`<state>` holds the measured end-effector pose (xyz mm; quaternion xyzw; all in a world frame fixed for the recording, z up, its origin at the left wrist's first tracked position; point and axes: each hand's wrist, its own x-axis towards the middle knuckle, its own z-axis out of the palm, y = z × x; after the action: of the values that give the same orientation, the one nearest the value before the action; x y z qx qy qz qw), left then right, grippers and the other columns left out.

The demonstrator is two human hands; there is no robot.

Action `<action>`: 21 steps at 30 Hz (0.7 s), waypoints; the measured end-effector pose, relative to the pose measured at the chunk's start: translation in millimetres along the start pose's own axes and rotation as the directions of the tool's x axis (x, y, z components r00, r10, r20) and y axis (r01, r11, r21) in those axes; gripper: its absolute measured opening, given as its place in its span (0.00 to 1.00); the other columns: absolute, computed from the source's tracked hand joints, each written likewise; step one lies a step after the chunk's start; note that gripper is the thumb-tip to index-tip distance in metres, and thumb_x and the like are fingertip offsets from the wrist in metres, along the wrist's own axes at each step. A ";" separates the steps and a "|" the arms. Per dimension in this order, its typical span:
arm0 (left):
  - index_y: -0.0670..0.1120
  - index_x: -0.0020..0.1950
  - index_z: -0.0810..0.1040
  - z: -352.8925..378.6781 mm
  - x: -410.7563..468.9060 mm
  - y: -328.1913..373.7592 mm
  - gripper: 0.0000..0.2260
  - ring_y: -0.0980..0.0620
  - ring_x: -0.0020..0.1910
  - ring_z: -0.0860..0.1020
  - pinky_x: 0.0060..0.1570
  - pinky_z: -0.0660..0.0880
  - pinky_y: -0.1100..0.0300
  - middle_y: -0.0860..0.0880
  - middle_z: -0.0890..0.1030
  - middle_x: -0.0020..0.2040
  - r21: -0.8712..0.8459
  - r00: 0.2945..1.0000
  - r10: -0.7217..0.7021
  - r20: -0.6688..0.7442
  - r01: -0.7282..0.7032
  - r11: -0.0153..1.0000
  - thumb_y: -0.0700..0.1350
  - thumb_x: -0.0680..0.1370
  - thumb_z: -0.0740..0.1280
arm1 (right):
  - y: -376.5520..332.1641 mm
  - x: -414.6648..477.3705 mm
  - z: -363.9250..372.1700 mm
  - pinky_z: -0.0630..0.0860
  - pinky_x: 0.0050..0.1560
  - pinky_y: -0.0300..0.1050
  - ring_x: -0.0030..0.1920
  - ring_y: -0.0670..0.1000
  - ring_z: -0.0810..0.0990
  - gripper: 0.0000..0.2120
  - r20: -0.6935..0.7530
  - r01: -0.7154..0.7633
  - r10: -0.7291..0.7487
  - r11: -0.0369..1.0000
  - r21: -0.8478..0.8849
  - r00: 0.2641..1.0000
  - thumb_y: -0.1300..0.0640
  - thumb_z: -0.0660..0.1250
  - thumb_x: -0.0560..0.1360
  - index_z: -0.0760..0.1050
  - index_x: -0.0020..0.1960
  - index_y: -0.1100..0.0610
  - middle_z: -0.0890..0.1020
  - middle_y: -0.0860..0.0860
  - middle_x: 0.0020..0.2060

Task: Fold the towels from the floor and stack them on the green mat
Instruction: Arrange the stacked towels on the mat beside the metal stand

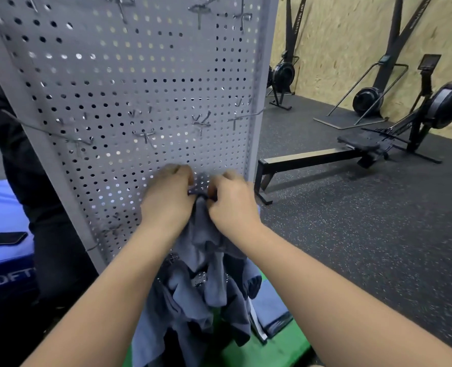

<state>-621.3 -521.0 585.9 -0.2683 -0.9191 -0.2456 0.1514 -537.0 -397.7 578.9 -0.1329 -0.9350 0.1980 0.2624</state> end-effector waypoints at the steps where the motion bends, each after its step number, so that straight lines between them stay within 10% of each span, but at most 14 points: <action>1: 0.51 0.48 0.76 2.8 -1.9 -1.3 0.07 0.43 0.51 0.77 0.44 0.73 0.53 0.50 0.78 0.53 0.017 1.000 0.019 0.019 -0.019 1.000 0.49 0.75 0.73 | 0.5 -3.9 2.1 0.68 0.49 0.52 0.55 0.64 0.78 0.06 0.018 -0.013 0.012 0.999 0.030 1.000 0.57 0.69 0.76 0.79 0.52 0.57 0.80 0.58 0.51; 10: 0.53 0.50 0.80 13.7 -17.5 -8.4 0.02 0.48 0.48 0.81 0.45 0.76 0.55 0.53 0.84 0.46 -0.169 0.984 0.014 0.177 0.016 0.986 0.47 0.81 0.67 | 12.1 -27.9 17.6 0.67 0.40 0.48 0.40 0.56 0.76 0.03 0.203 -0.129 0.089 0.973 0.192 0.975 0.62 0.62 0.82 0.70 0.55 0.57 0.81 0.59 0.44; 16: 0.57 0.58 0.80 11.2 -40.5 -7.4 0.07 0.53 0.51 0.82 0.45 0.73 0.61 0.57 0.85 0.52 -0.304 0.972 -0.078 0.223 0.145 0.941 0.49 0.85 0.63 | 14.7 -55.7 24.8 0.80 0.50 0.56 0.52 0.62 0.84 0.19 0.255 -0.041 -0.008 0.982 0.185 0.967 0.62 0.63 0.78 0.72 0.69 0.55 0.84 0.57 0.54; 21: 0.54 0.58 0.82 7.5 -64.0 -9.0 0.07 0.54 0.50 0.81 0.54 0.79 0.51 0.56 0.83 0.54 -0.289 0.997 0.071 -0.021 -0.074 0.954 0.45 0.83 0.68 | 36.9 -92.6 22.6 0.80 0.57 0.58 0.60 0.63 0.81 0.20 0.314 -0.036 -0.020 0.985 0.169 0.949 0.58 0.60 0.79 0.73 0.71 0.52 0.84 0.57 0.60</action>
<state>-575.7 -550.5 550.0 -0.3199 -0.8620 -0.3732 0.1243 -467.4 -404.4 504.4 -0.0803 -0.9437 0.2978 0.1196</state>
